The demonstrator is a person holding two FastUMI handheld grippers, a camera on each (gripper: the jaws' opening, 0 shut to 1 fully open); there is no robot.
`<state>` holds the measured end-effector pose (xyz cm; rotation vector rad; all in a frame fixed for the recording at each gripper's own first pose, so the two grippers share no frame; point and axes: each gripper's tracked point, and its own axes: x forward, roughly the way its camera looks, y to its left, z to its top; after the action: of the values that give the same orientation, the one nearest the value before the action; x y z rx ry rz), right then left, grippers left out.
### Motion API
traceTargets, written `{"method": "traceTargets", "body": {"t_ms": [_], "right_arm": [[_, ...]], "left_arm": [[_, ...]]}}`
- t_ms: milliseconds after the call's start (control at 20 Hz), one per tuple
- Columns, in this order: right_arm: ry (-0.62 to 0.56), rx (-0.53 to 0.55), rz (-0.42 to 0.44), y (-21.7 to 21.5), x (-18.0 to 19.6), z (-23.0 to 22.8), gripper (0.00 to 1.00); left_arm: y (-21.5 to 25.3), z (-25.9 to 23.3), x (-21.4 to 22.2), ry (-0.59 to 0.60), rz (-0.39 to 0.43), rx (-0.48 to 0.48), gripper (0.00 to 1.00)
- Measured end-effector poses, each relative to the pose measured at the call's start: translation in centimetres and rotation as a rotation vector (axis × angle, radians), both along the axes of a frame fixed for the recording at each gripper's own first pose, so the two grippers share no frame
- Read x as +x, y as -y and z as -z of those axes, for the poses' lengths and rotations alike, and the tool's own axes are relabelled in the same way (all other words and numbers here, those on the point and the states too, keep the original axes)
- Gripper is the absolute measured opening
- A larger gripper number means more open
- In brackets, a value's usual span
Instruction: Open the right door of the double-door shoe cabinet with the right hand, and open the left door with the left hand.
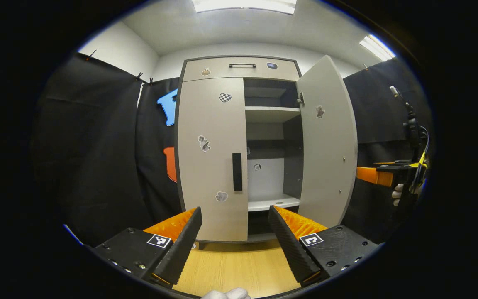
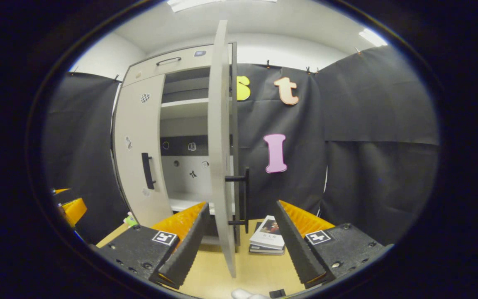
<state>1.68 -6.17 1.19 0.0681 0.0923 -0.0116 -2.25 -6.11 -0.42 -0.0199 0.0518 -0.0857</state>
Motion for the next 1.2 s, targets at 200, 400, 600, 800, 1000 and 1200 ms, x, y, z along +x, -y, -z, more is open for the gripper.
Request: {"method": "traceTargets", "body": {"t_ms": [200,400,600,800,1000,1200], "right_arm": [[0.006,0.032,-0.027,-4.1,-2.2,1.3,0.99],[-0.025,0.02,-0.056,-7.4,-3.3,3.4,0.99],[-0.061,0.034,-0.093,-9.5,-3.5,4.3,0.99],[-0.058,0.015,-0.083,-10.1,-3.5,4.1,0.99],[-0.054,0.01,-0.071,-10.2,-3.2,3.7,0.99],[-0.045,0.006,-0.036,-9.2,-3.1,3.0,0.99]], "left_arm": [[-1.7,0.6,1.0,-0.013,-0.002,-0.001,0.96],[-3.3,1.0,2.1,-0.014,-0.021,-0.005,0.96],[-3.8,1.0,4.2,-0.001,-0.016,-0.003,0.96],[-3.6,1.1,7.3,0.002,0.006,-0.005,0.97],[-1.9,0.6,11.2,0.011,0.055,-0.027,0.96],[-0.5,-0.1,15.7,0.041,0.068,-0.026,0.97]]}}
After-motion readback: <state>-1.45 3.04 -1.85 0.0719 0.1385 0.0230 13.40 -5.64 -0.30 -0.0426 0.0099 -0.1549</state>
